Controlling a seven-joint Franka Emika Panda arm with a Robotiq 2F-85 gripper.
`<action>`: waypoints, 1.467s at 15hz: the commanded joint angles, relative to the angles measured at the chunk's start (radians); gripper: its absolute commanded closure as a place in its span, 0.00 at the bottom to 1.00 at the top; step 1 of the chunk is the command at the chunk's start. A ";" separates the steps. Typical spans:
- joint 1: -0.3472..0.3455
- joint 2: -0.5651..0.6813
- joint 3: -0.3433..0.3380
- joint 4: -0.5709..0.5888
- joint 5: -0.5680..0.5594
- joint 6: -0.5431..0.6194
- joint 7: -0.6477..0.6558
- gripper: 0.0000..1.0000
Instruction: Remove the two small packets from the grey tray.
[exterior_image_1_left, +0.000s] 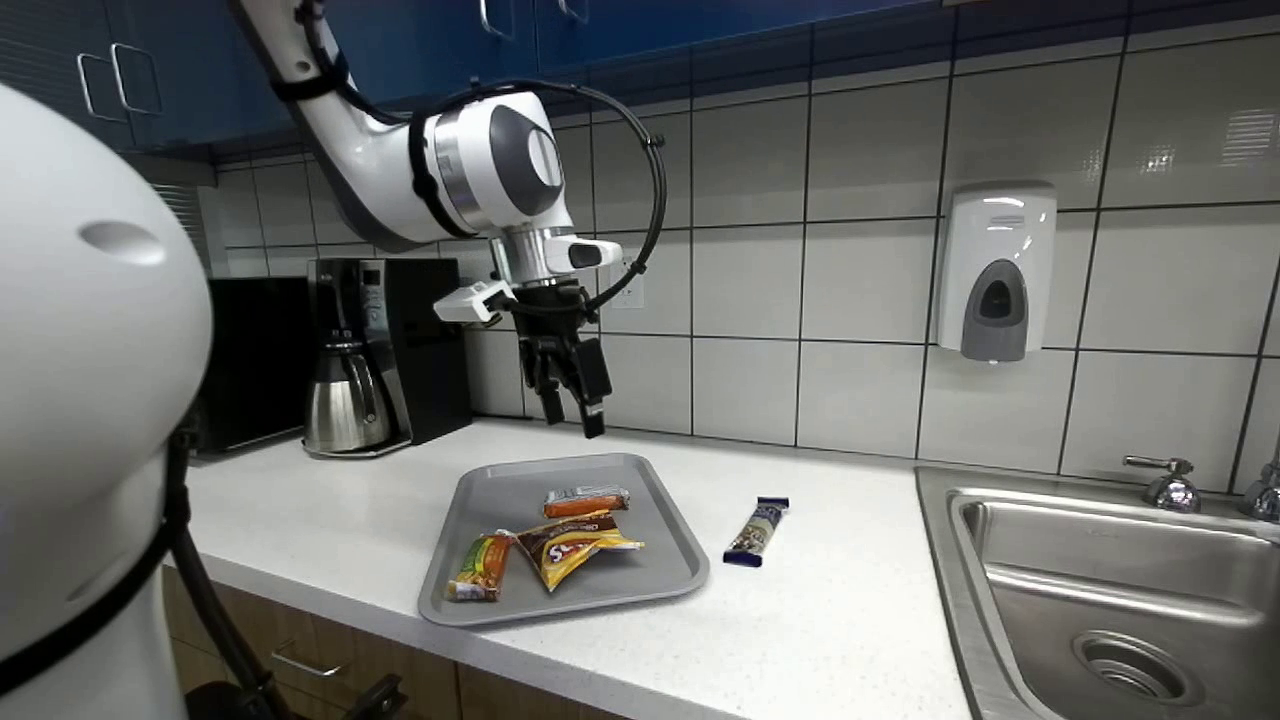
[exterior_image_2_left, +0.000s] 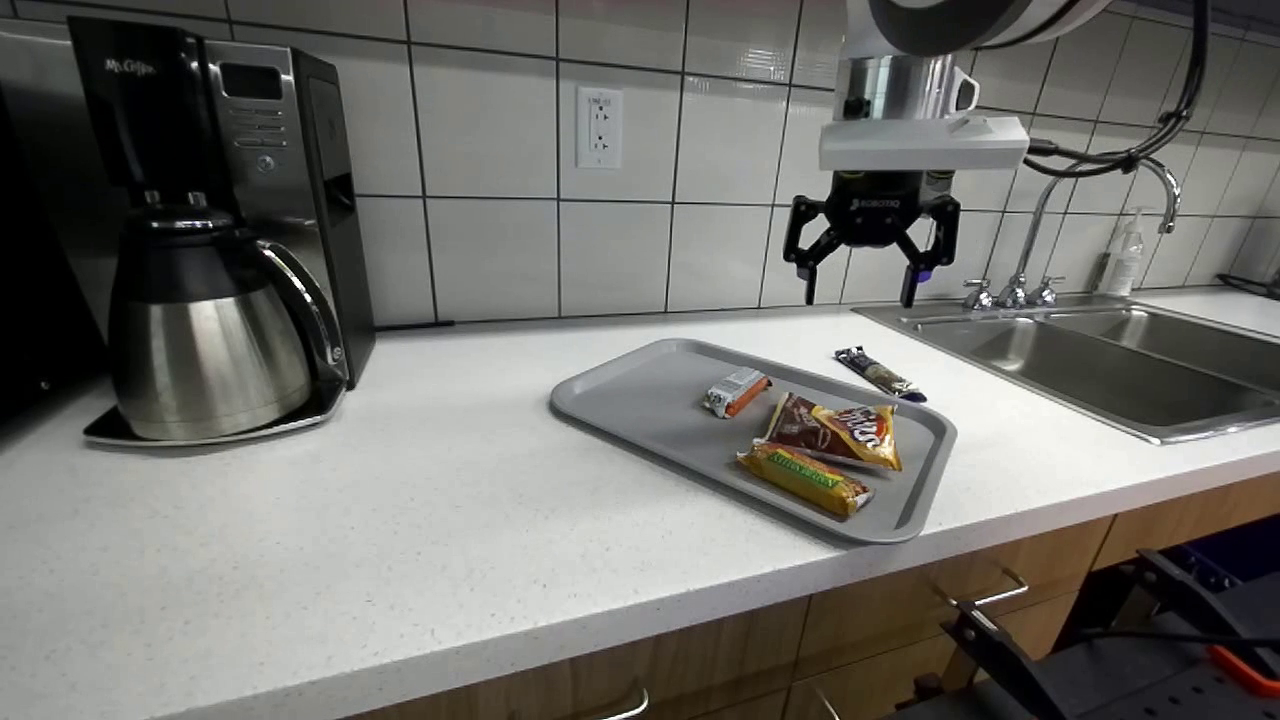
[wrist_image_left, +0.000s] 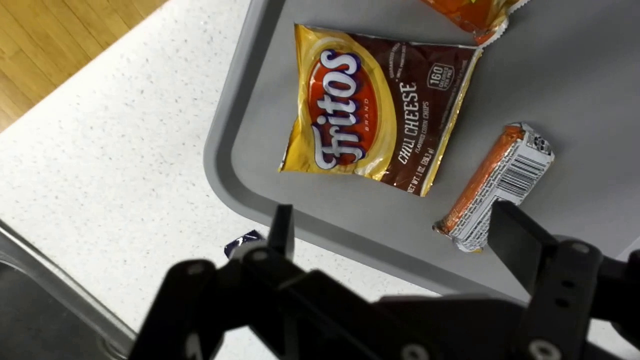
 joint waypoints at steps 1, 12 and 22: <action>0.014 0.107 -0.011 0.090 -0.047 0.011 0.071 0.00; 0.159 0.329 -0.091 0.290 -0.150 -0.001 0.282 0.00; 0.278 0.471 -0.172 0.387 -0.196 -0.016 0.450 0.00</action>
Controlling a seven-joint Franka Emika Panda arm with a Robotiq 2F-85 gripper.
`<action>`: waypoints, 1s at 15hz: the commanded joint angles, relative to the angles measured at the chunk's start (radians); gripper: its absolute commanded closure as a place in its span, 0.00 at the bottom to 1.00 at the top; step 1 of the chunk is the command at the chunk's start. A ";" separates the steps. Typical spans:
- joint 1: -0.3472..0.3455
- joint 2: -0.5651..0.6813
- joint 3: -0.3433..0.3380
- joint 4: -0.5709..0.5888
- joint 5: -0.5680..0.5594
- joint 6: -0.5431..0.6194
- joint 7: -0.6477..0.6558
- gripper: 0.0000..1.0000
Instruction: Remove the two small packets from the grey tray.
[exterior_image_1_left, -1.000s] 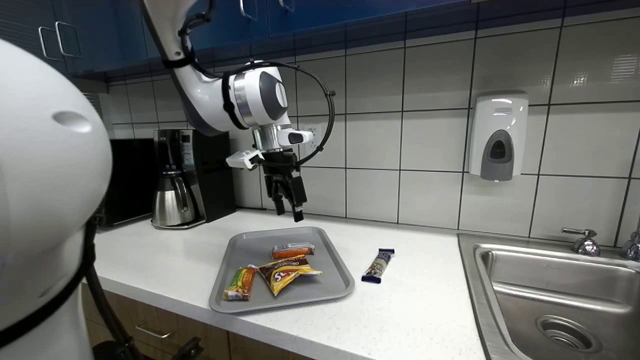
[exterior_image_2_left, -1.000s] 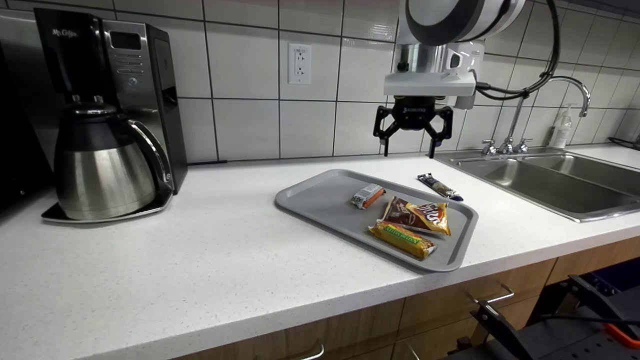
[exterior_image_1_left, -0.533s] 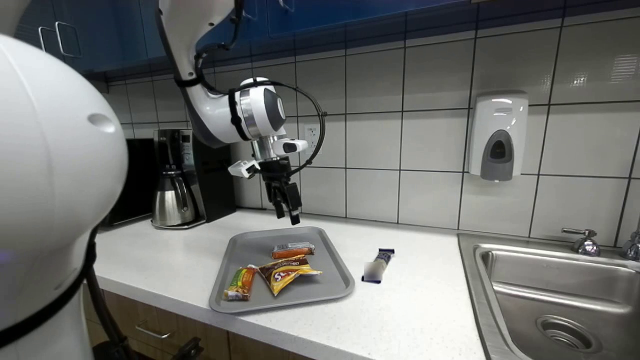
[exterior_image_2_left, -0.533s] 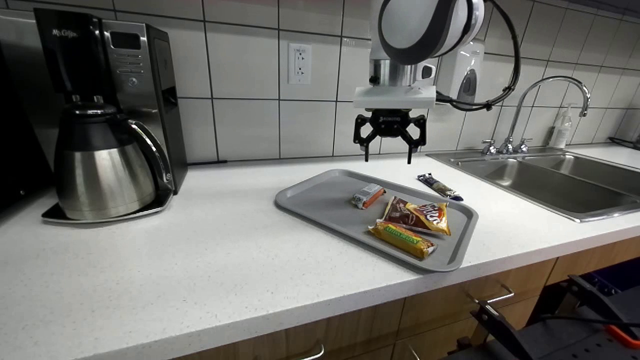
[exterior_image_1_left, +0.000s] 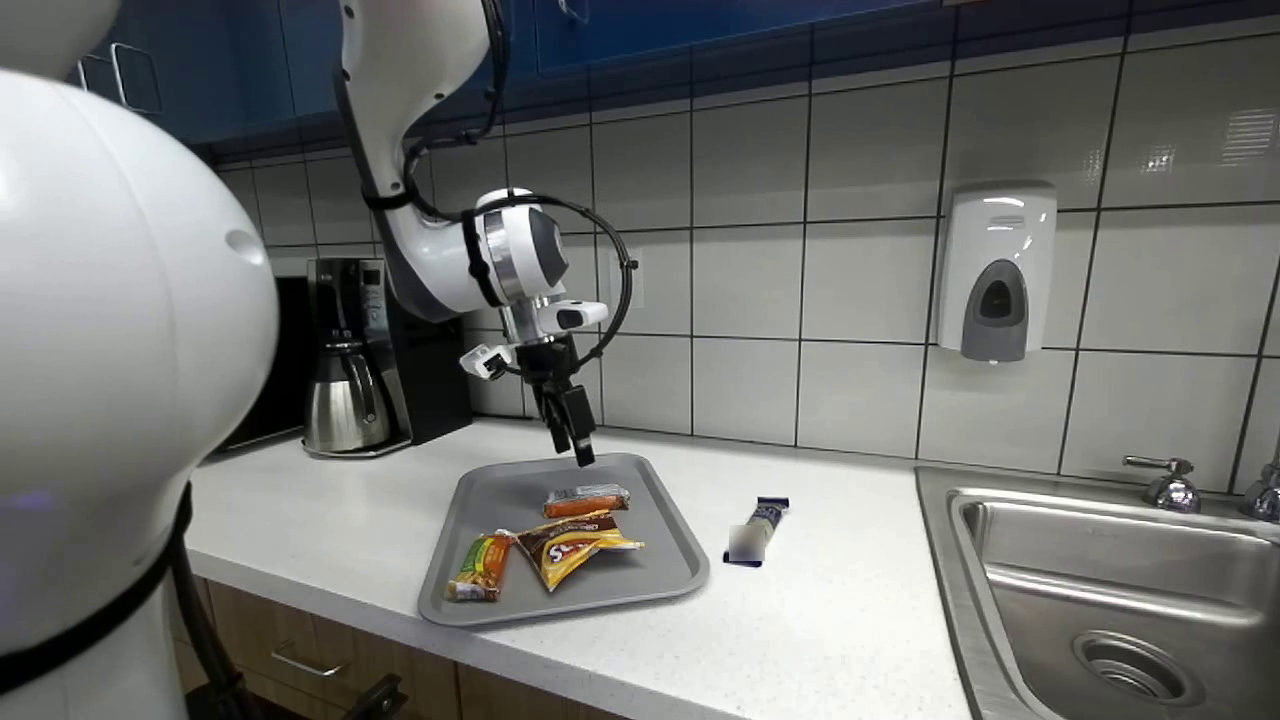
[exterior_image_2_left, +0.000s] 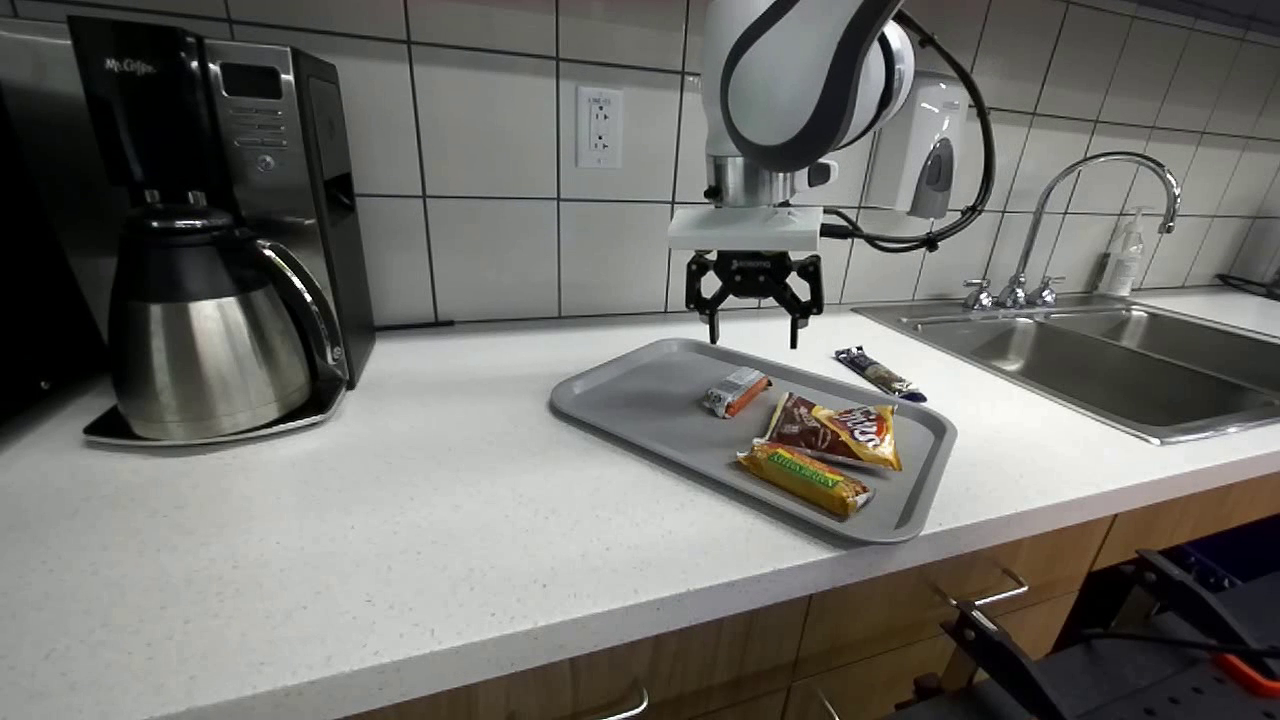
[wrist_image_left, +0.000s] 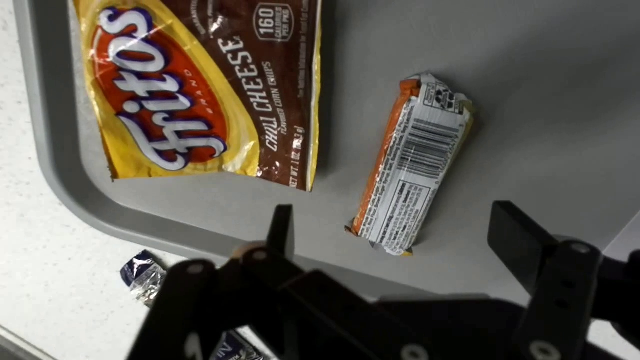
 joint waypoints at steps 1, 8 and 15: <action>0.044 0.058 -0.032 0.054 -0.011 -0.030 0.057 0.00; 0.071 0.147 -0.065 0.111 0.028 -0.043 0.097 0.00; 0.078 0.208 -0.076 0.177 0.089 -0.052 0.087 0.00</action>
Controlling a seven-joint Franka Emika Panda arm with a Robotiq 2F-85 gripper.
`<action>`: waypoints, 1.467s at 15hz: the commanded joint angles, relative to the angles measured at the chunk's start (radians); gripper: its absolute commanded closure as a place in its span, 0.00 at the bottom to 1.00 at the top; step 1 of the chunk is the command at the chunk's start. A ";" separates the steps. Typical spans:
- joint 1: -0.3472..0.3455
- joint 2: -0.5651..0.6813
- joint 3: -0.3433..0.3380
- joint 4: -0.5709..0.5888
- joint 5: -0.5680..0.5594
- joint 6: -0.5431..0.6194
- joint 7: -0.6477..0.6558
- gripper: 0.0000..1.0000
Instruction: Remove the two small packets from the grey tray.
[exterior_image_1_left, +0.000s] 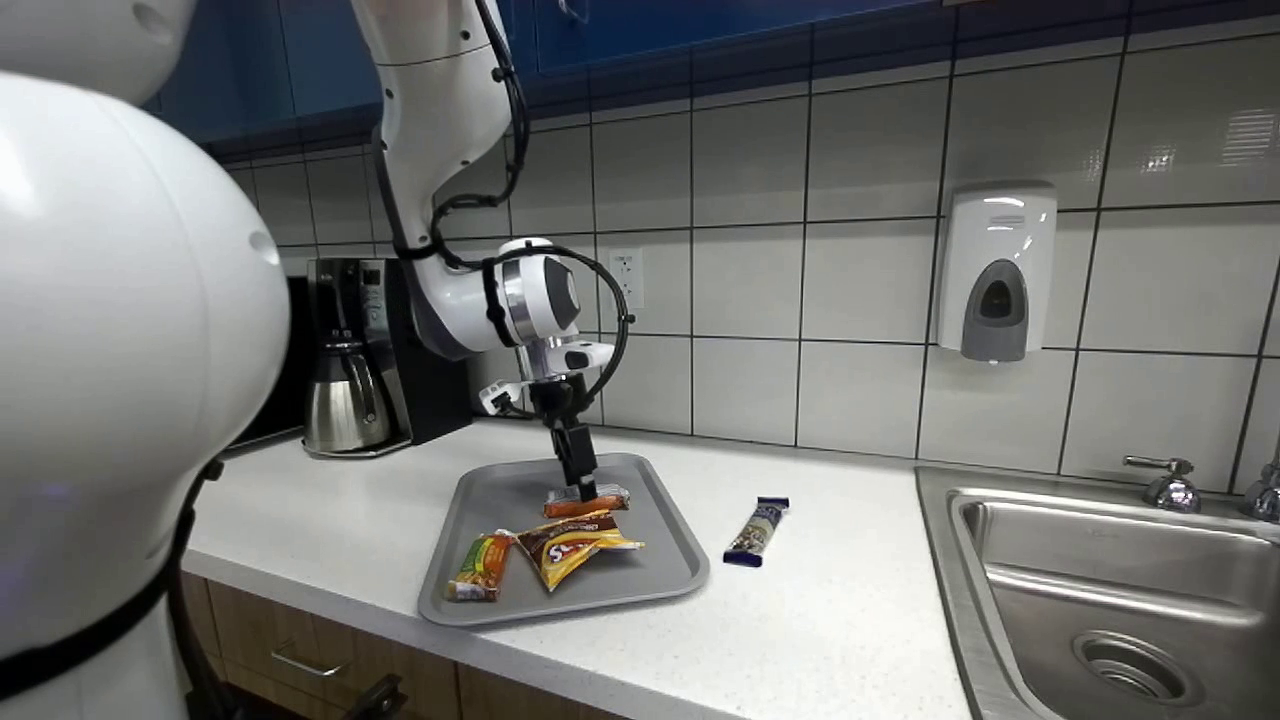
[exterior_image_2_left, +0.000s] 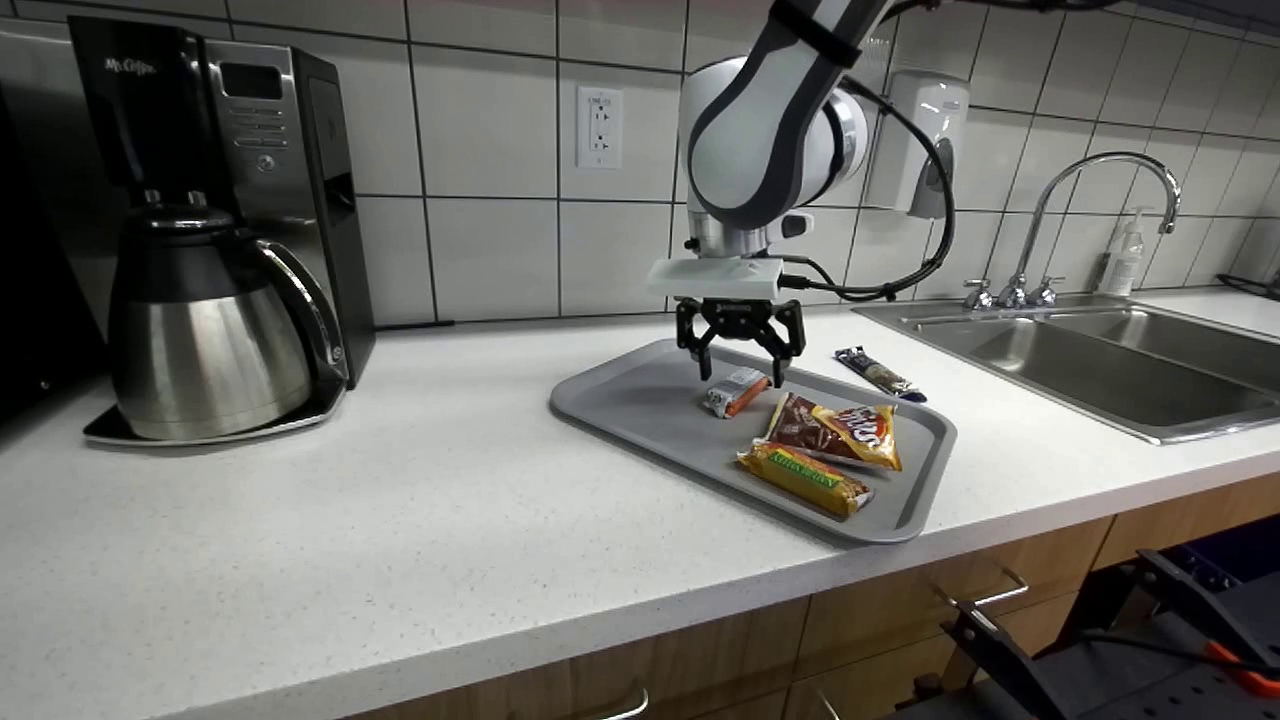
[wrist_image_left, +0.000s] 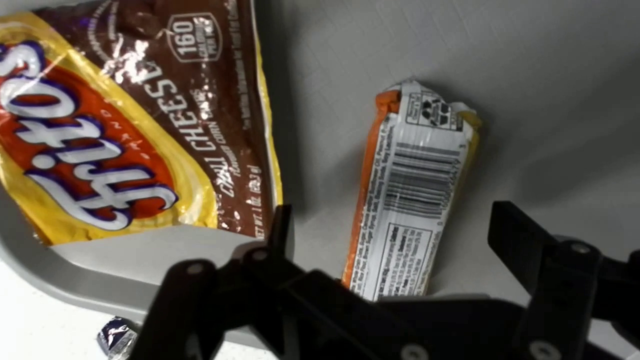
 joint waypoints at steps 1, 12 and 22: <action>0.023 0.033 -0.014 0.059 0.038 -0.045 0.012 0.00; 0.029 0.075 -0.020 0.092 0.092 -0.044 0.005 0.51; 0.030 0.038 -0.028 0.082 0.088 -0.031 0.003 0.82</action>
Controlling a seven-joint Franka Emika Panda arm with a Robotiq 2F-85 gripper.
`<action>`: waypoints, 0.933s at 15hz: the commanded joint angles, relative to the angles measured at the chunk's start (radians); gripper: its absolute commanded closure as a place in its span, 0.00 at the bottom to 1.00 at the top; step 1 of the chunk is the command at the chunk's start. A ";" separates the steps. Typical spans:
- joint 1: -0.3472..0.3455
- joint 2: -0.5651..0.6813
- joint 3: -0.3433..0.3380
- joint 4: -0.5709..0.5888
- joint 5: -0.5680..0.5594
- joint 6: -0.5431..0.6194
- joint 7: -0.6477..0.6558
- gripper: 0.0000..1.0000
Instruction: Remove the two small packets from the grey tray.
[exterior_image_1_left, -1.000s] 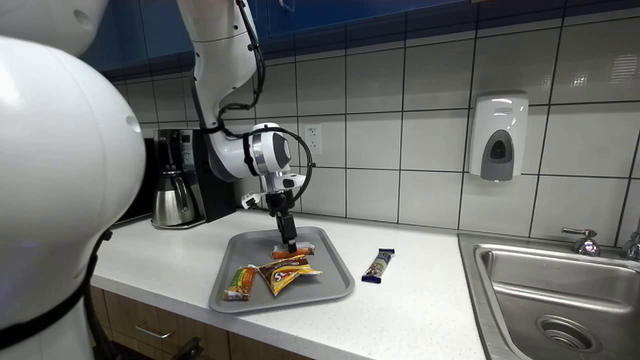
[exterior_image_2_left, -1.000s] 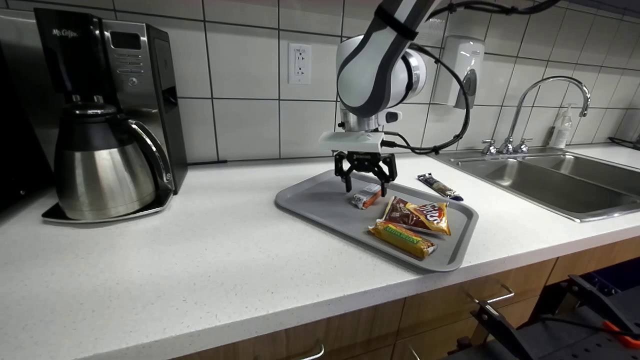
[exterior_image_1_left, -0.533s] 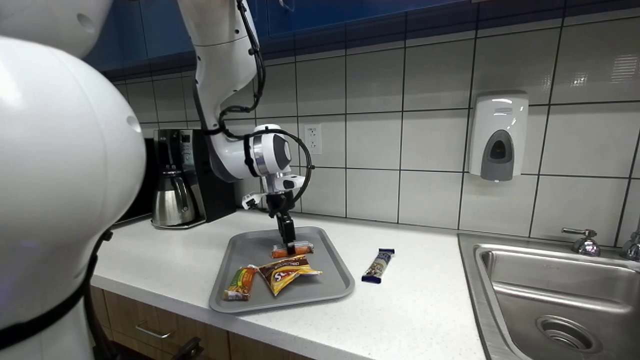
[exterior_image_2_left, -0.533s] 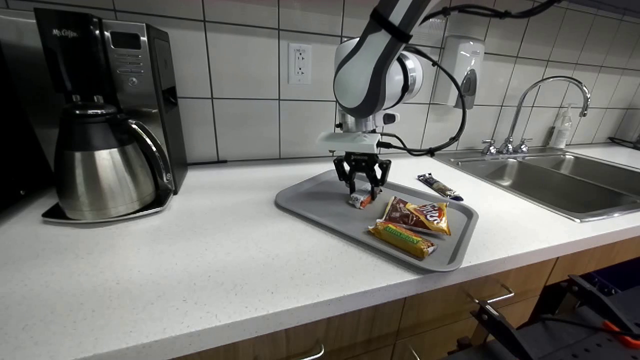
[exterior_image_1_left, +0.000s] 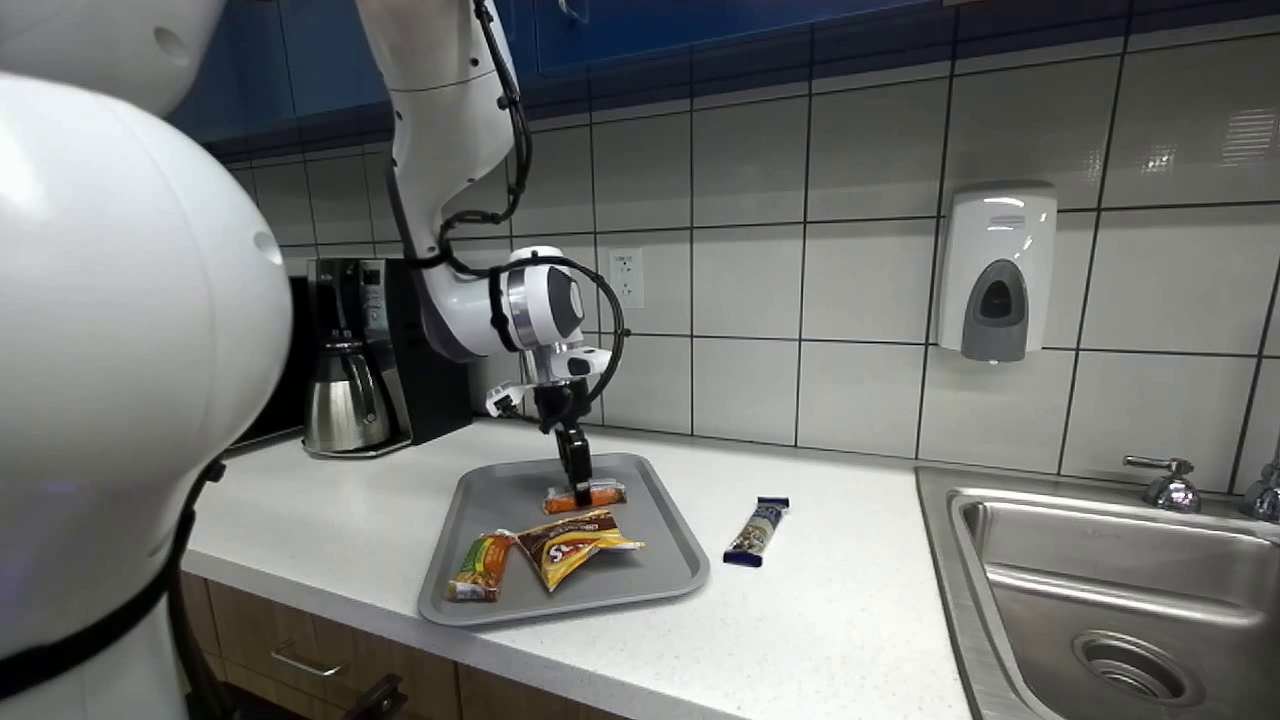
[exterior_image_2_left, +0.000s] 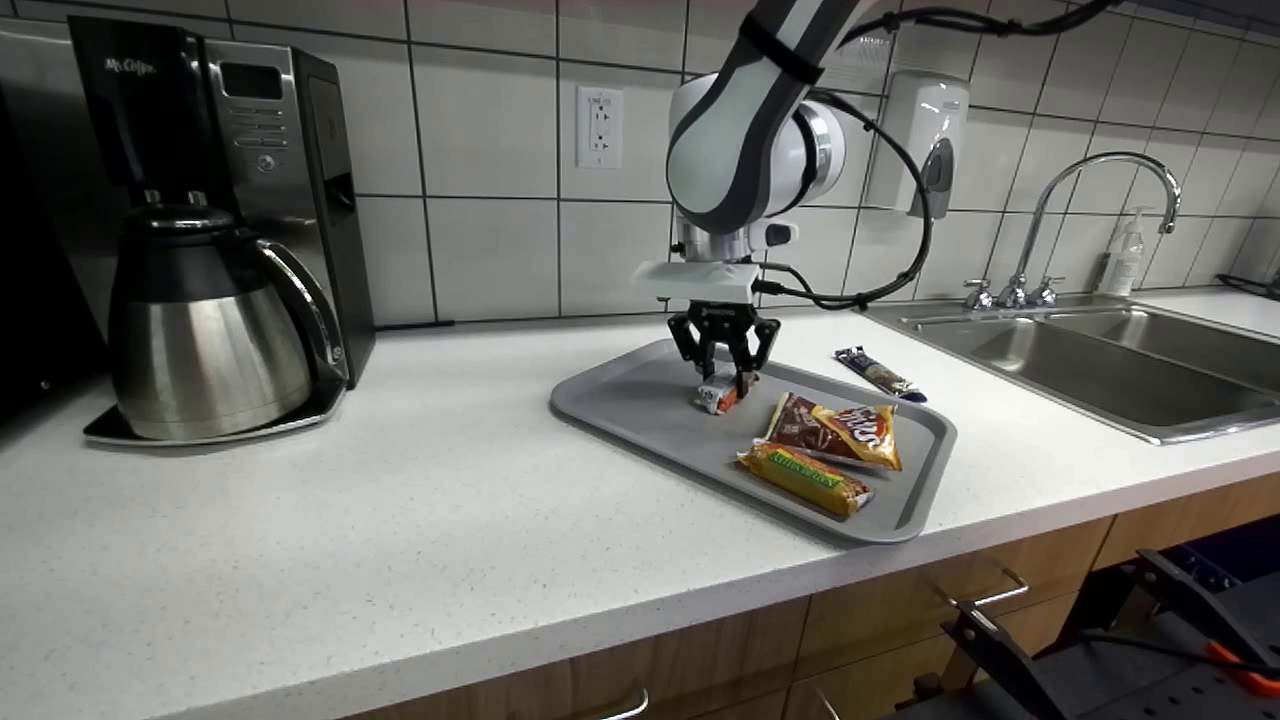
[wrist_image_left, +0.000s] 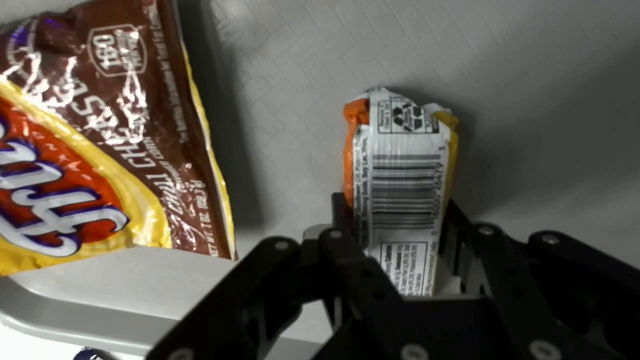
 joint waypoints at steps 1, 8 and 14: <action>0.017 -0.030 -0.021 0.004 0.009 -0.021 0.002 0.82; 0.005 -0.104 -0.027 -0.024 -0.003 -0.003 -0.020 0.82; -0.029 -0.167 -0.039 -0.052 -0.009 0.003 -0.077 0.82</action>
